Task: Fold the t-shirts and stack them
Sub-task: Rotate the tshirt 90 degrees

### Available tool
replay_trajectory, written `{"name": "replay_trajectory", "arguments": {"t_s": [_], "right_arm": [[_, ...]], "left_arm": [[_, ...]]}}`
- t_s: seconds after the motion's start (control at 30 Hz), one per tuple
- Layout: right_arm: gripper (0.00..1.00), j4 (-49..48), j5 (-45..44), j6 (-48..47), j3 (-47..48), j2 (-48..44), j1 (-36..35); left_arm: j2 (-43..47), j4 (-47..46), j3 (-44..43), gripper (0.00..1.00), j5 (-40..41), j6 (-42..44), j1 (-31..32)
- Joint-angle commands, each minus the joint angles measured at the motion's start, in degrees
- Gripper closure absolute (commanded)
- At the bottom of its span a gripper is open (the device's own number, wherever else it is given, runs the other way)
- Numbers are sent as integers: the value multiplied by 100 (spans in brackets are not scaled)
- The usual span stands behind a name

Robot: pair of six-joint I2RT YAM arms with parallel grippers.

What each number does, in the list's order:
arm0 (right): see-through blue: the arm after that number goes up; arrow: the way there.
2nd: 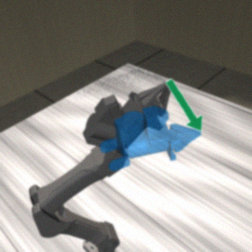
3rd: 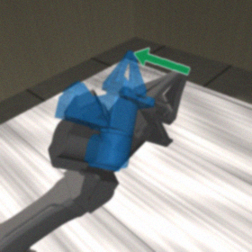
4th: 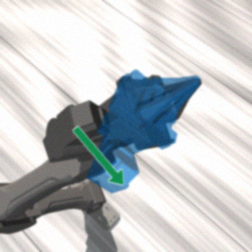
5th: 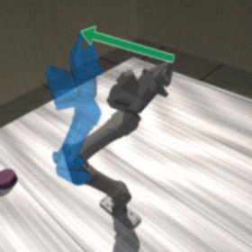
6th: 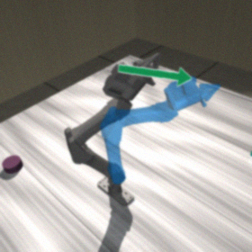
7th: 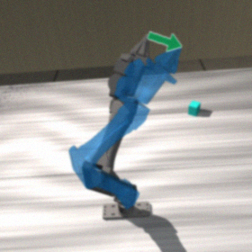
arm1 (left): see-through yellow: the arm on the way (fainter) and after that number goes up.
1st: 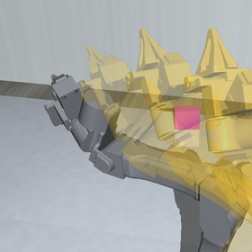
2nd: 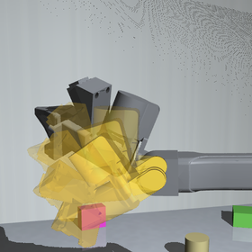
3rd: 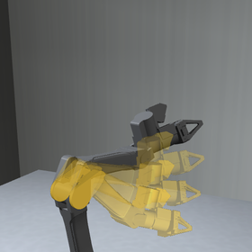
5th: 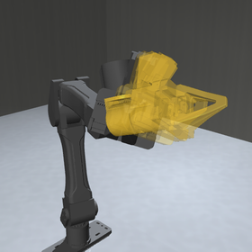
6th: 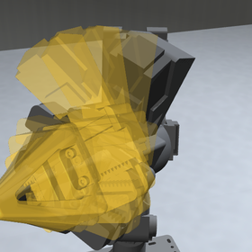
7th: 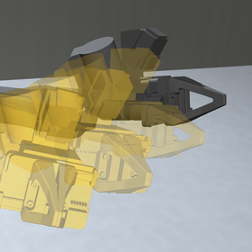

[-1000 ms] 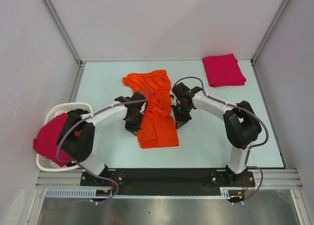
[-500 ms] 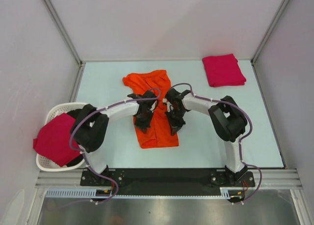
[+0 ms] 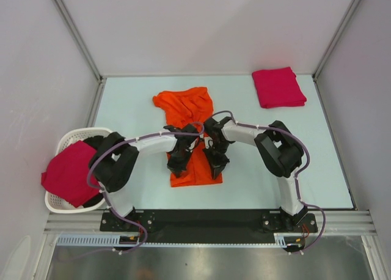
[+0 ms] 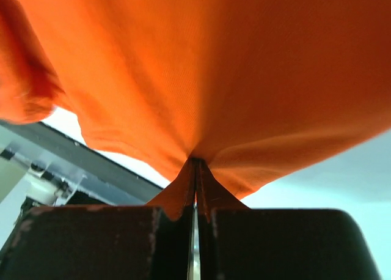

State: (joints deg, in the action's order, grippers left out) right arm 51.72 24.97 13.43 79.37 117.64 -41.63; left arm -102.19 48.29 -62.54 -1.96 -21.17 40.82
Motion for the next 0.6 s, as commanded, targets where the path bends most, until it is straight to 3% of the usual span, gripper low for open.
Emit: {"name": "replay_trajectory", "arguments": {"t_s": [0.0, 0.13, 0.3, 0.5, 0.57], "right_arm": [[100, 417, 78, -121, -273, -75, -223], [100, 654, 210, -165, -291, -93, -355], [100, 707, 149, -130, -177, -163, -425], [100, 962, -528, 10, 806, -628, -338], [100, 1111, -686, 107, 1342, -873, -259]], "left_arm": [[225, 839, 576, 100, -190, -194, 269], [481, 849, 1032, 100, -270, -274, 374], [507, 734, 990, 100, -191, -318, 409], [849, 1041, -518, 99, 187, -344, 427], [1103, 1165, -881, 89, 352, -388, 427]]}}
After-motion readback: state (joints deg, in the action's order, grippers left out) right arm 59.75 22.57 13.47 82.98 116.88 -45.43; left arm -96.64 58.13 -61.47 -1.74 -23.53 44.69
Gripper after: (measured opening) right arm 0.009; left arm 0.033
